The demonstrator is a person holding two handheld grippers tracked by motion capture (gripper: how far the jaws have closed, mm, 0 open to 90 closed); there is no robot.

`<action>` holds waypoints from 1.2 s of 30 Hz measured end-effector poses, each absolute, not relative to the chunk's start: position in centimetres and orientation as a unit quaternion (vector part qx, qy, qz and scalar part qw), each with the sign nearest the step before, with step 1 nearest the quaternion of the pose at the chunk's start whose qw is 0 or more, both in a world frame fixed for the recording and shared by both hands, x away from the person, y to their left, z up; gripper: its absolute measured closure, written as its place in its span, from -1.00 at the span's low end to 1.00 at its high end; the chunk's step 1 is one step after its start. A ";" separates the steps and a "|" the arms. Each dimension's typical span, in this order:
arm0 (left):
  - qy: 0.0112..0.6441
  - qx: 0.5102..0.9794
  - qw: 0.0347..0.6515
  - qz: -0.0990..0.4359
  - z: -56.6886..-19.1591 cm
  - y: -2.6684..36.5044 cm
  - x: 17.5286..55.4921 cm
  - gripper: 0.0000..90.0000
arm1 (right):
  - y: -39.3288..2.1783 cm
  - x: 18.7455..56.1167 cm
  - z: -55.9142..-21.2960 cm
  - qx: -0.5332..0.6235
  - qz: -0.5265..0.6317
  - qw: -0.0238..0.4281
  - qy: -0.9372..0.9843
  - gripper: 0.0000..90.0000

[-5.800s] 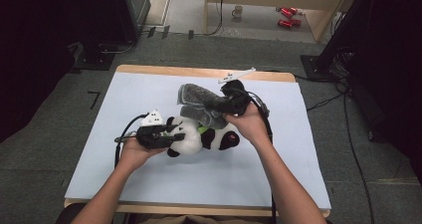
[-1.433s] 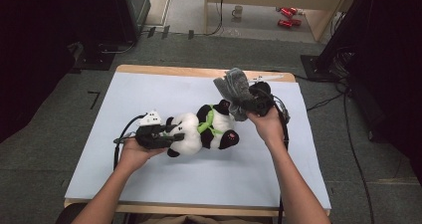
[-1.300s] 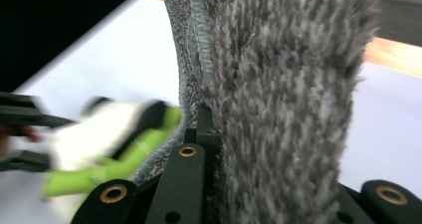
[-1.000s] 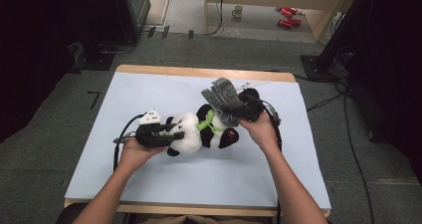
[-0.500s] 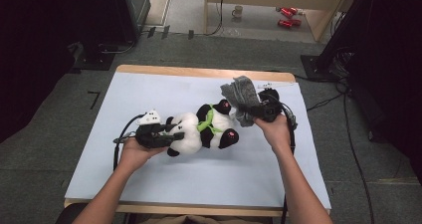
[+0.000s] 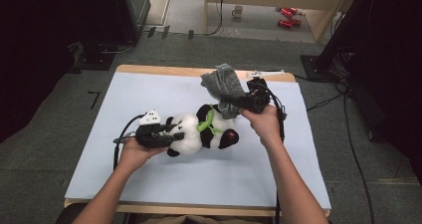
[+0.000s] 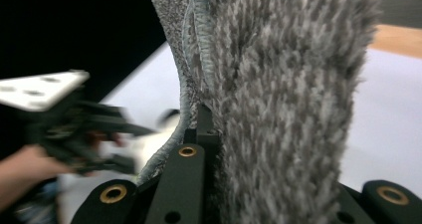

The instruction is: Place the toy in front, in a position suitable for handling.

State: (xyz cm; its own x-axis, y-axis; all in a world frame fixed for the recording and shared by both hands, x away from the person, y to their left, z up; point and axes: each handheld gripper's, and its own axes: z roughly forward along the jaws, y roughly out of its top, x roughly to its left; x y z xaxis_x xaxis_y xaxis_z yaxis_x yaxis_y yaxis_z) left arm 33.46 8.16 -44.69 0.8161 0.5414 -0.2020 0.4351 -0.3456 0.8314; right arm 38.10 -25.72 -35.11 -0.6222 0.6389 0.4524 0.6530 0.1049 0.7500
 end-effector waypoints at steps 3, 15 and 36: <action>0.298 0.819 0.488 0.054 -44.7 8.1 33.4 0.23 | -24.9 38.2 -35.3 -0.427 -0.495 0.014 -0.756 0.79; 0.299 0.818 0.488 0.055 -44.7 8.1 33.4 0.23 | -27.2 39.2 -38.9 -0.505 -0.422 -0.031 -0.752 0.79; 0.298 0.818 0.488 0.055 -44.7 8.1 33.4 0.23 | -30.9 37.6 -38.9 -0.534 -0.392 -0.081 -0.745 0.79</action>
State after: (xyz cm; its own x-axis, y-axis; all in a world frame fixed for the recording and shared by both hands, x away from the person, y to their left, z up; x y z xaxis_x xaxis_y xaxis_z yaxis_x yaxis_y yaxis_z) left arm 33.42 8.15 -44.70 0.8159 0.5421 -0.2010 0.4346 -0.3458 0.8316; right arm 37.65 -30.93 -38.87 -0.4171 0.8586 0.2979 0.7321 0.1232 0.6700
